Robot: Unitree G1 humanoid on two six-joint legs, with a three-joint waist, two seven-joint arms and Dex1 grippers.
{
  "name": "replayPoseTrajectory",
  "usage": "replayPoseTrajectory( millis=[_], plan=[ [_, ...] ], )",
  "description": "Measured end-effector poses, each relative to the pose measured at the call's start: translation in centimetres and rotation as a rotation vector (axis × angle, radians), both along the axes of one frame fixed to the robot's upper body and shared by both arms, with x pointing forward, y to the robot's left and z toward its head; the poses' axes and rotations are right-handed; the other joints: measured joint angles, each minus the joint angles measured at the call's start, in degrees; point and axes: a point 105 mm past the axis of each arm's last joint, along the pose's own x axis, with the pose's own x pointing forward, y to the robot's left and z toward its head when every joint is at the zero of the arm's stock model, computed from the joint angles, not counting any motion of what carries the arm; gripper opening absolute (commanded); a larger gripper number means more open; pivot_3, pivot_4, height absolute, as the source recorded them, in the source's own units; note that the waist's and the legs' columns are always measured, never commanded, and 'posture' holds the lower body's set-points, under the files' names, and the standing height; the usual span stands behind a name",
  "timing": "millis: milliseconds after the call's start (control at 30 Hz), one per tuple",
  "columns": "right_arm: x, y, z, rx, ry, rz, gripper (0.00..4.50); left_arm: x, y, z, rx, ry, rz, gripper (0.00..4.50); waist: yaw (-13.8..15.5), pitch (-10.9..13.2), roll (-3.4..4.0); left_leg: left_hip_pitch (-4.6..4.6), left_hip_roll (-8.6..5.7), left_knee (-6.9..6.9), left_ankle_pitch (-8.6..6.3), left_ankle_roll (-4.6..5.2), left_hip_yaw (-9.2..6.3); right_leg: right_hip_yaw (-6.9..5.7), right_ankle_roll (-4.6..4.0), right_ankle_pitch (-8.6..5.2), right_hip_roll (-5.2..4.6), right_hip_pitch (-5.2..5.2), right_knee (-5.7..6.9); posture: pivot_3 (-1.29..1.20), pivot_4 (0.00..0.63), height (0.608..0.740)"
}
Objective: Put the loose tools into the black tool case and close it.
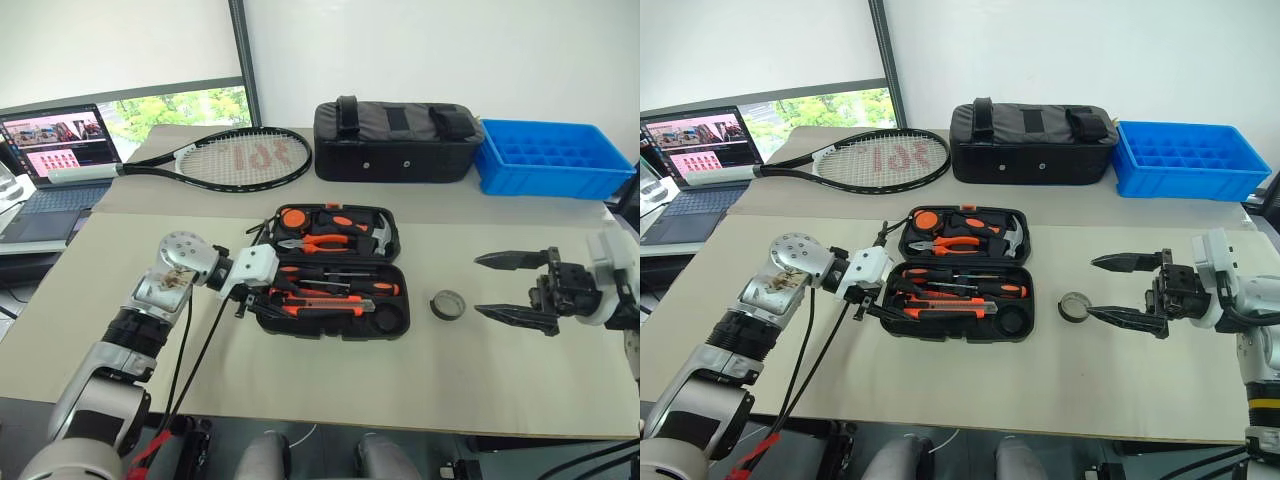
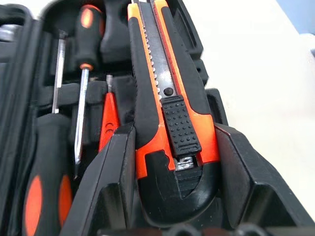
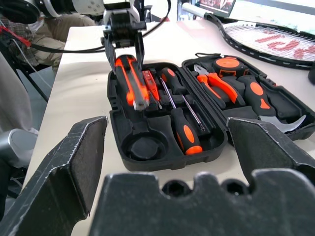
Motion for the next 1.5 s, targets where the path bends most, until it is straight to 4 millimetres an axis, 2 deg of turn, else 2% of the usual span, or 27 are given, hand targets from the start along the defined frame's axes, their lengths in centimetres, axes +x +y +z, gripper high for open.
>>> replayPoseTrajectory(
  millis=[233, 533, 567, 633, 733, 900, 1000, 1100, 1200, 1333, 1433, 1500],
  plan=[
    [-0.7, 0.0, -0.2, -0.01, 0.007, -0.011, 4.5, 0.3, 0.2, -0.8, 0.072, -0.002, 0.006, 1.81, 0.1, 0.01, -0.02, 0.0, 0.0, 0.0, 0.0, 0.0, -0.01, 0.0, 0.01, 0.0, 0.0, 0.02, -0.02, 0.0, 0.15, 0.708],
    [-0.6, 0.1, 0.2, -0.002, -0.012, -0.014, 4.5, 0.5, 0.8, -1.1, 0.112, 0.011, 0.014, 1.81, 0.16, 0.01, -0.02, -0.01, 0.0, 0.0, 0.0, 0.0, -0.01, -0.01, 0.01, 0.0, 0.0, 0.02, -0.03, 0.0, 0.15, 0.708],
    [-0.5, 0.1, 0.3, -0.002, -0.016, -0.013, 4.5, 0.5, 0.8, -1.1, 0.113, 0.012, 0.012, 2.61, 0.16, 0.01, -0.02, 0.0, 0.0, 0.0, 0.0, 0.0, -0.01, -0.01, 0.01, 0.0, 0.0, 0.02, -0.02, 0.0, 0.15, 0.708],
    [-0.5, 0.2, 0.4, -0.002, -0.02, -0.011, 4.5, 0.4, 0.8, -1.2, 0.114, 0.013, 0.01, 3.17, 0.19, 0.01, -0.02, 0.0, 0.0, 0.0, 0.0, 0.0, -0.01, -0.01, 0.01, 0.0, 0.0, 0.02, -0.03, 0.0, 0.15, 0.708],
    [-0.5, 0.2, 0.4, -0.002, -0.021, -0.01, 4.5, 0.6, 0.6, -1.0, 0.103, -0.018, 0.007, 4.35, 0.32, 0.01, -0.02, -0.01, 0.0, 0.01, 0.0, 0.0, -0.01, -0.01, 0.01, 0.0, 0.0, 0.02, -0.04, 0.0, 0.15, 0.708],
    [-0.4, 0.2, 0.5, -0.002, -0.024, -0.009, 4.5, 0.8, -0.5, -0.1, 0.0, -0.026, 0.011, 4.43, 0.38, 0.01, -0.02, -0.02, 0.0, 0.0, 0.0, 0.01, -0.02, -0.02, 0.01, 0.0, 0.0, 0.02, -0.04, 0.0, 0.15, 0.708],
    [-0.4, 0.2, 0.5, -0.002, -0.024, -0.009, 4.5, 1.3, -0.6, 1.4, -0.082, -0.029, 0.047, 4.43, 0.31, 0.01, -0.02, -0.01, 0.01, 0.01, 0.0, 0.01, -0.02, -0.02, 0.01, 0.0, 0.0, 0.02, -0.02, 0.0, 0.15, 0.708],
    [-0.4, 0.2, 0.5, 0.001, -0.024, -0.009, 4.5, 1.4, -1.3, 2.7, -0.173, -0.011, 0.054, 3.79, 0.36, 0.01, -0.01, -0.01, 0.0, 0.01, 0.0, 0.0, -0.02, -0.03, 0.02, -0.01, 0.0, 0.03, -0.02, 0.0, 0.15, 0.708],
    [-0.3, 0.3, 0.5, 0.003, -0.027, -0.006, 4.5, 0.6, -2.4, 3.0, -0.215, 0.009, 0.012, 2.63, 0.4, -0.01, 0.01, -0.01, 0.0, 0.02, 0.0, 0.0, -0.02, -0.03, 0.02, 0.0, 0.0, 0.03, -0.02, 0.0, 0.15, 0.708],
    [-0.3, 0.4, 0.5, 0.004, -0.028, -0.002, 4.5, -0.5, -4.0, 1.3, -0.216, 0.052, -0.043, 1.05, 0.39, 0.0, -0.01, 0.01, -0.01, 0.03, 0.0, 0.0, -0.02, -0.03, 0.01, 0.0, 0.0, 0.05, -0.01, 0.0, 0.15, 0.708],
    [-0.1, 0.6, 0.4, 0.008, -0.022, 0.006, 4.5, -0.7, -5.2, 0.4, -0.22, 0.07, -0.062, 0.07, 0.42, 0.02, -0.04, 0.0, -0.02, 0.05, 0.0, 0.0, -0.02, -0.02, 0.01, 0.0, 0.0, 0.05, -0.02, 0.0, 0.15, 0.708],
    [0.0, 0.8, 0.3, 0.014, -0.021, 0.009, 4.5, -0.6, -5.6, 0.1, -0.234, 0.084, -0.055, 0.03, 0.3, 0.04, -0.07, 0.0, -0.02, 0.04, 0.0, 0.0, -0.03, -0.01, 0.01, 0.0, 0.0, 0.05, -0.01, 0.0, 0.15, 0.708]
  ],
)
